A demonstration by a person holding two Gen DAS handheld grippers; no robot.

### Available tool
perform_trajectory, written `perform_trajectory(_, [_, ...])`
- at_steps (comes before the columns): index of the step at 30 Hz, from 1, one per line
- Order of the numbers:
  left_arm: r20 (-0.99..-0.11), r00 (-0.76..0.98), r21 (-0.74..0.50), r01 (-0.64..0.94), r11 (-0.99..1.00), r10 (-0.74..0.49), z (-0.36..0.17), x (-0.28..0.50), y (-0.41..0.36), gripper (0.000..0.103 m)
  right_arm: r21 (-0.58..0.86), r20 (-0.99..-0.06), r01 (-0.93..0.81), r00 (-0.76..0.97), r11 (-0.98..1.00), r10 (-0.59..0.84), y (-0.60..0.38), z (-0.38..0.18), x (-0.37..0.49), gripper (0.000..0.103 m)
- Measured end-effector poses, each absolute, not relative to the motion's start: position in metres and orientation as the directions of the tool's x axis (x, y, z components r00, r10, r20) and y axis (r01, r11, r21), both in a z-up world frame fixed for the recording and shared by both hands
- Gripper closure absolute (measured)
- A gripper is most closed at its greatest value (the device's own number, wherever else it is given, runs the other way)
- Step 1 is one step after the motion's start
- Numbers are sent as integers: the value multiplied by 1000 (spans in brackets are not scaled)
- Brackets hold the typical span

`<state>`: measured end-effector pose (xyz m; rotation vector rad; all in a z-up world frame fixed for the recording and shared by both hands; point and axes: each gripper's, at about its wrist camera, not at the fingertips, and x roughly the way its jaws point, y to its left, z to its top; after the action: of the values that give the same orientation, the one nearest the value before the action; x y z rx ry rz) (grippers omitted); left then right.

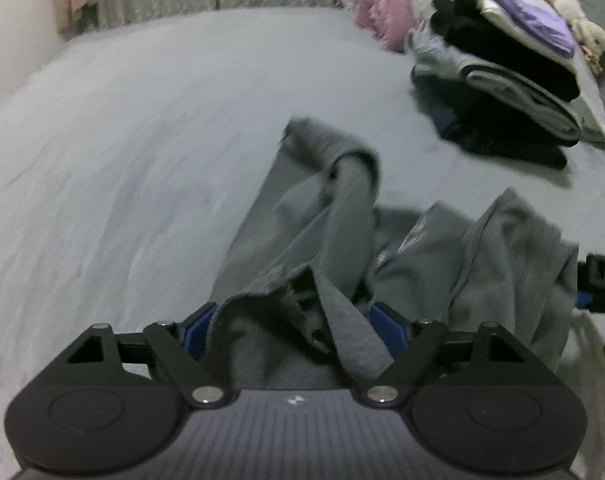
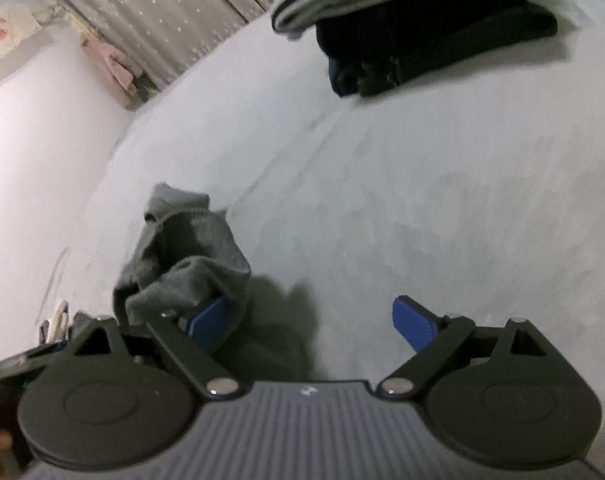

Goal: Fold clothes

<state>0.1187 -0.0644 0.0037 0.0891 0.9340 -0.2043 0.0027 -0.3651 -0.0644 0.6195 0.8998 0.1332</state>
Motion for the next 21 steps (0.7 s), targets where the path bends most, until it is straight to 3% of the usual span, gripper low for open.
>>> perform_trajectory(12, [-868,474,-78,158,984,-145,-21,88,-28,15,376,-721,36,639,926,268,-324,-75,8,6])
perform_trajectory(14, [-868,473,-81,163,983,-150,-21,82,-27,15,332,-718,9,651,943,247,-316,-77,6,11])
perform_trajectory(17, [-870,468,-85,169,982,-156,-21,73,-26,15,338,-703,-20,659,941,267,-315,-77,3,28])
perform_trajectory(21, [-867,470,-86,186,979,-165,-23,63,-28,16,381,-692,-45,649,923,317,-319,-78,0,61])
